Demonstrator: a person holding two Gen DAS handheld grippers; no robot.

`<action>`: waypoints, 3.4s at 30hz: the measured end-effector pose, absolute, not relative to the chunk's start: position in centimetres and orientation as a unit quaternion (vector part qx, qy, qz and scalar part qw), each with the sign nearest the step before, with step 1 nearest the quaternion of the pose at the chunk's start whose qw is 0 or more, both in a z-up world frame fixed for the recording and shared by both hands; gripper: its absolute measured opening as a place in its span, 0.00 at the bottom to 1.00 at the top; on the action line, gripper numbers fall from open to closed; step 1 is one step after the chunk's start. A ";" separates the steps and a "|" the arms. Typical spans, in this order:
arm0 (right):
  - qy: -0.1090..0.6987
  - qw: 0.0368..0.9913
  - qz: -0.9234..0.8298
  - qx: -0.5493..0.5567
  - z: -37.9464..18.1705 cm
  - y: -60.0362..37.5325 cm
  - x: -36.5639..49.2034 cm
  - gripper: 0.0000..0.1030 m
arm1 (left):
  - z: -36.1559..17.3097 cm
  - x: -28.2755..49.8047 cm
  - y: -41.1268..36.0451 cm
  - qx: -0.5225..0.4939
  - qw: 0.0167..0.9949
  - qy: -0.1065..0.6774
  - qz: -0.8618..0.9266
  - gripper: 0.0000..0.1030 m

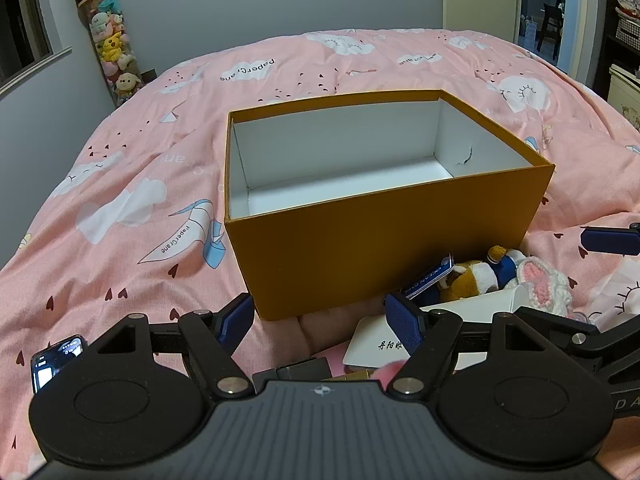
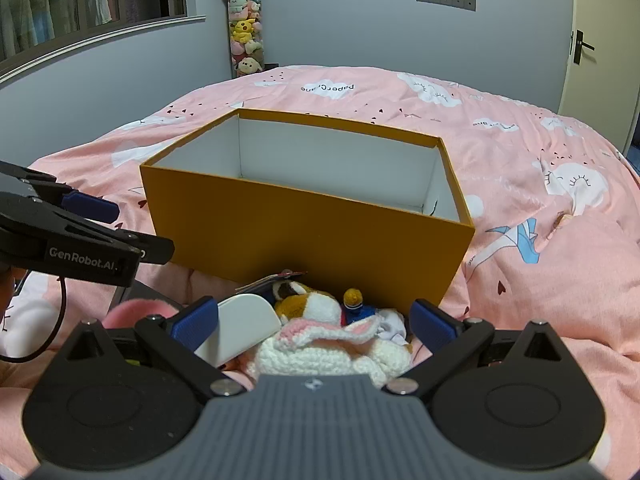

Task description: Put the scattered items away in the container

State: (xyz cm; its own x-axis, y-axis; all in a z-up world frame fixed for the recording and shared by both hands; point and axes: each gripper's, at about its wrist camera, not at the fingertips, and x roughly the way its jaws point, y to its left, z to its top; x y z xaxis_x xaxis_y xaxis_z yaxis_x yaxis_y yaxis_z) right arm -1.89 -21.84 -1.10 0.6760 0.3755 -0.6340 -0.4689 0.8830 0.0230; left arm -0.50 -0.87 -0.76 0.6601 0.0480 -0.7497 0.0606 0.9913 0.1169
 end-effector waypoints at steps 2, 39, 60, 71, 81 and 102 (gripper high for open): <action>0.329 0.913 0.231 -0.071 -1.1 -21.8 -1.9 0.99 | -0.9 -0.5 -0.9 0.066 0.909 0.412 -0.003 0.83; 0.381 0.876 0.291 -0.055 -0.1 -23.8 -1.6 0.70 | 1.3 -1.7 -0.3 0.097 0.874 0.449 -0.160 0.69; 0.430 0.822 0.355 -0.113 -2.3 -21.7 -3.8 0.59 | -4.2 -1.3 -1.7 0.063 0.810 0.544 -0.208 0.72; 0.428 0.818 0.366 -0.115 -2.8 -21.4 -4.1 0.40 | -4.9 -0.9 -2.6 0.048 0.807 0.545 -0.221 0.50; 0.427 0.810 0.385 -0.112 -1.1 -22.5 -4.3 0.31 | -3.4 -1.7 -2.6 0.065 0.822 0.522 -0.218 0.44; 0.346 0.827 0.434 -0.091 8.3 -24.5 -3.6 0.26 | 4.5 -1.4 0.4 0.030 0.867 0.452 -0.207 0.44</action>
